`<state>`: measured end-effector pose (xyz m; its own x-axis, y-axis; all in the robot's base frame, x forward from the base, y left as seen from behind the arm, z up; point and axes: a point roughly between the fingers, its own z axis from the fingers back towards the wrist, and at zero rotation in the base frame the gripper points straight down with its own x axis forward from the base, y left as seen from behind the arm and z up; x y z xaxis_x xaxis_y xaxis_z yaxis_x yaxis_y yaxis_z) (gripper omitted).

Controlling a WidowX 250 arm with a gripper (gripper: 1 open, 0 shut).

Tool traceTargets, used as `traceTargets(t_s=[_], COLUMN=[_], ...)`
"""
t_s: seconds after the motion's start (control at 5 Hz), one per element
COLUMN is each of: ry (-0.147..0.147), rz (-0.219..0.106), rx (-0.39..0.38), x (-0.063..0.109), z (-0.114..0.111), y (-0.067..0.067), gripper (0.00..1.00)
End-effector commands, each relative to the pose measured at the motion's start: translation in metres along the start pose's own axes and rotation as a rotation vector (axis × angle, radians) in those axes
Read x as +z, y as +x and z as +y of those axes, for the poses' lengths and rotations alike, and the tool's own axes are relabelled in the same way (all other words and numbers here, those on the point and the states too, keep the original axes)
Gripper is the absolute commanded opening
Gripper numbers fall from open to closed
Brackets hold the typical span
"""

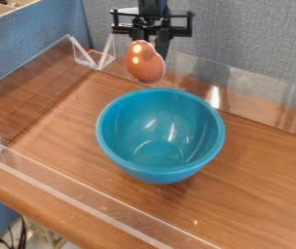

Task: Remove the mushroom from inside the blue bowl and put it on the table

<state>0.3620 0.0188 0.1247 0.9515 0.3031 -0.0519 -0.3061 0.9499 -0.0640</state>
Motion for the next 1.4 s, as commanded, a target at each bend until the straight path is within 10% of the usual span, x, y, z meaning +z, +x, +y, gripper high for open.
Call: traceTargets(t_s=[0.0,1.2], ry=[-0.013,0.018], rz=[-0.083,-0.081], rx=[0.008,0.026], x=[0.032,0.022], z=[-0.008,-0.003], y=[0.008,0.008], gripper=[0.0,0.0])
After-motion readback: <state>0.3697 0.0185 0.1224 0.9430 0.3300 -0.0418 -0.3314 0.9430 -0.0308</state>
